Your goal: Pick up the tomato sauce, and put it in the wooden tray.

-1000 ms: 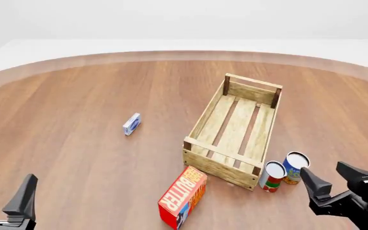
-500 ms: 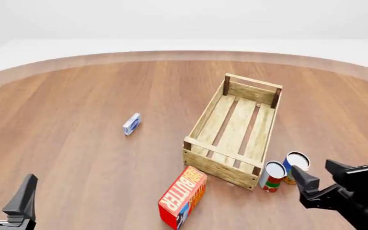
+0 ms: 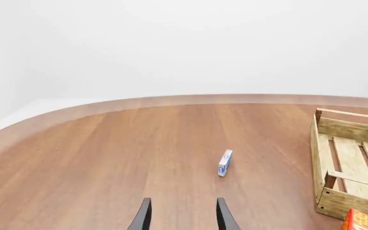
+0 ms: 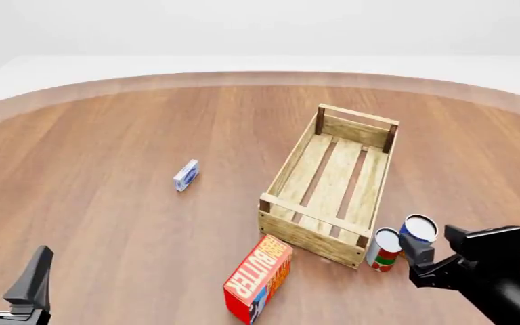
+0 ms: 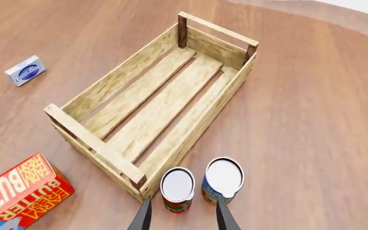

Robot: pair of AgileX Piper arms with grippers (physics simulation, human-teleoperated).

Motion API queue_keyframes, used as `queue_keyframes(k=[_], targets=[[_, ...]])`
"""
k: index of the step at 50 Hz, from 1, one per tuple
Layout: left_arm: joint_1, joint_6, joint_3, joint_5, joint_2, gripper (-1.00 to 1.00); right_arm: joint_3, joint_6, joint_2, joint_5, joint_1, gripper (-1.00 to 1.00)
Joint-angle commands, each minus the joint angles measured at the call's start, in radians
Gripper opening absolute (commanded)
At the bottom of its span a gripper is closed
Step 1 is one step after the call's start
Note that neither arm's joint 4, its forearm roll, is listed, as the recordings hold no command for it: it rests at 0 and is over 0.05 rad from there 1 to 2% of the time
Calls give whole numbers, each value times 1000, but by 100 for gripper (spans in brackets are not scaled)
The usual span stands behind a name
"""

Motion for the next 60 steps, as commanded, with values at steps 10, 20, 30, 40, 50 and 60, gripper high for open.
queue_keyframes(k=[10,20,30,40,50,60], targets=[[0,0,0,0,0,100,25,11,96,-101,0,100],[0,0,0,0,0,100,39,18,137,-147,0,100],[0,0,0,0,0,100,46,24,173,-183,5,100],[0,0,0,0,0,100,54,31,215,-228,8,100],[0,0,0,0,0,100,51,31,262,-265,12,100],[0,0,0,0,0,100,54,37,311,-309,18,100]])
